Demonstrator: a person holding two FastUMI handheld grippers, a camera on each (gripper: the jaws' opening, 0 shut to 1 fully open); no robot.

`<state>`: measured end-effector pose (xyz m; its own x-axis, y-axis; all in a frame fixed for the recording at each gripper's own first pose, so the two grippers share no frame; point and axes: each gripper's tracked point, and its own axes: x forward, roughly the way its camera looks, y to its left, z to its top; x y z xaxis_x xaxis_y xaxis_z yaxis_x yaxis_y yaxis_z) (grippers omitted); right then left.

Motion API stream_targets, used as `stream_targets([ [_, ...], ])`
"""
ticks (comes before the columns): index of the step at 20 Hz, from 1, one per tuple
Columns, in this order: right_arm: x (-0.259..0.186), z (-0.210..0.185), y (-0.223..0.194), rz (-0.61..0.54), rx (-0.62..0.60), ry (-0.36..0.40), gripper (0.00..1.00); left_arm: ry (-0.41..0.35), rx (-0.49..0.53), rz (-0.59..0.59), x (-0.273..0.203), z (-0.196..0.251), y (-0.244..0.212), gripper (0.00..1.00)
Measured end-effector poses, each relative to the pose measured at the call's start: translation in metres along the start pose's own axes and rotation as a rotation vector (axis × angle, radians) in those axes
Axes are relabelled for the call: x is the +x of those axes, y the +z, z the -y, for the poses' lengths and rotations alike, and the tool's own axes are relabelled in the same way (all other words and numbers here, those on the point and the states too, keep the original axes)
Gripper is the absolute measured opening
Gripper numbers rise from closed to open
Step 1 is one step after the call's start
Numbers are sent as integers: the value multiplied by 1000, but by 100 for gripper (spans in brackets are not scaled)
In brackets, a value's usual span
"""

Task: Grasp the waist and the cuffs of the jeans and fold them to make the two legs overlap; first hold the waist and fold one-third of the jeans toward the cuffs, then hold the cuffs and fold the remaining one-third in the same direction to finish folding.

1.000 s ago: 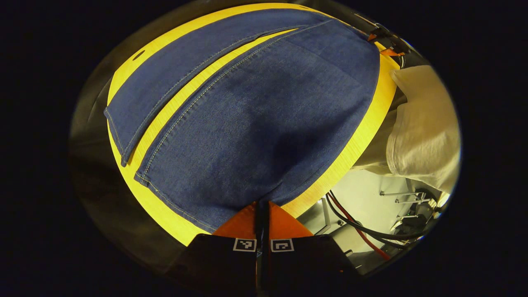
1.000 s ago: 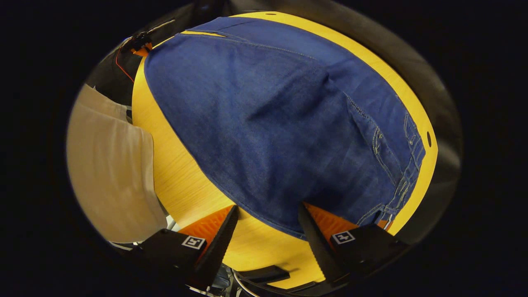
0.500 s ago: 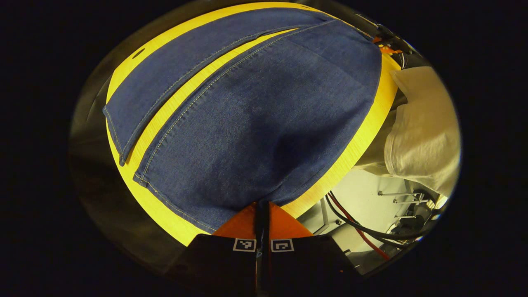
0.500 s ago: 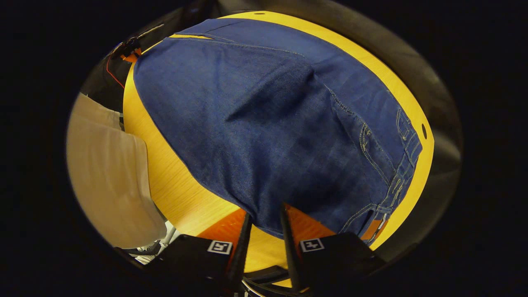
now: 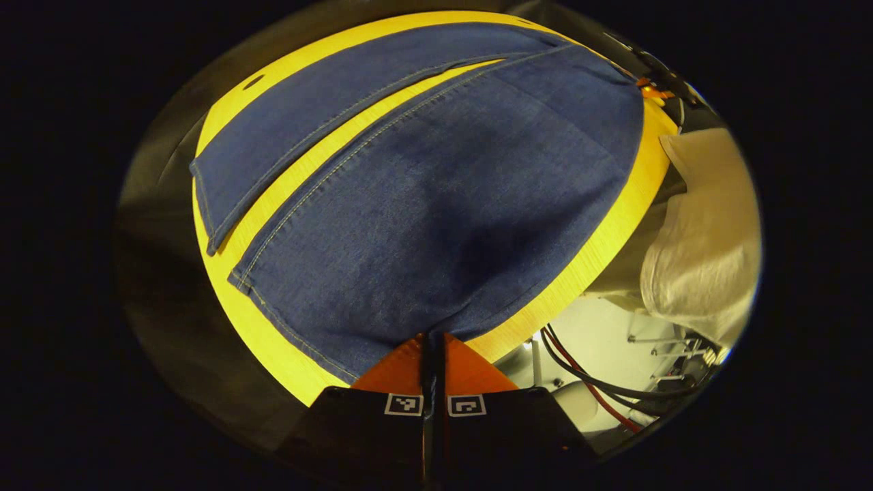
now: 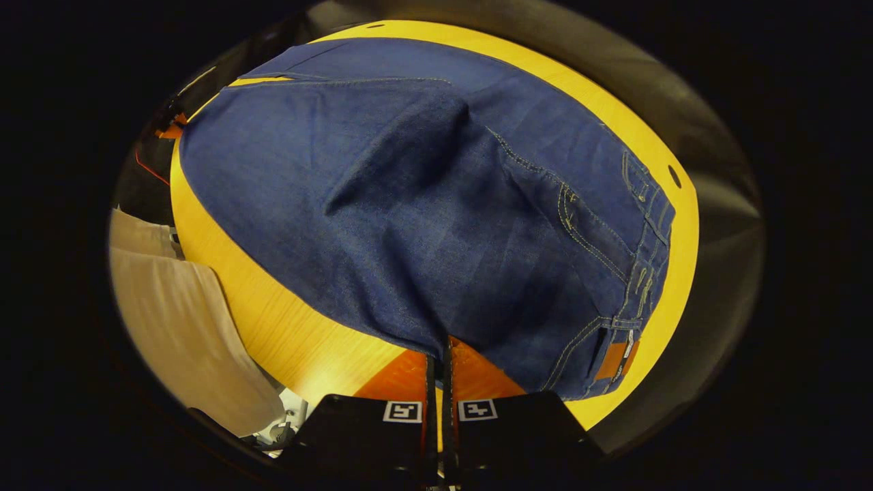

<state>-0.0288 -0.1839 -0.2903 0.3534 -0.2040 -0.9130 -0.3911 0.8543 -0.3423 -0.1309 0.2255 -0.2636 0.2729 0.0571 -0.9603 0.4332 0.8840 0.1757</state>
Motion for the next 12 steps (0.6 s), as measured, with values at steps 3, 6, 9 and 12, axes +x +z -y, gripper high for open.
stream_targets([
  [3,0,-2,3,17,-49,-57,5,18,-11,38,-1,-3,1,0],
  [6,-6,-1,0,24,-34,-118,0,76,23,88,0,-4,0,0],
  [9,-11,3,3,52,62,-169,3,119,-45,100,-4,-4,1,0],
  [12,-35,15,15,133,196,-234,2,152,-189,258,-22,-4,24,0],
])
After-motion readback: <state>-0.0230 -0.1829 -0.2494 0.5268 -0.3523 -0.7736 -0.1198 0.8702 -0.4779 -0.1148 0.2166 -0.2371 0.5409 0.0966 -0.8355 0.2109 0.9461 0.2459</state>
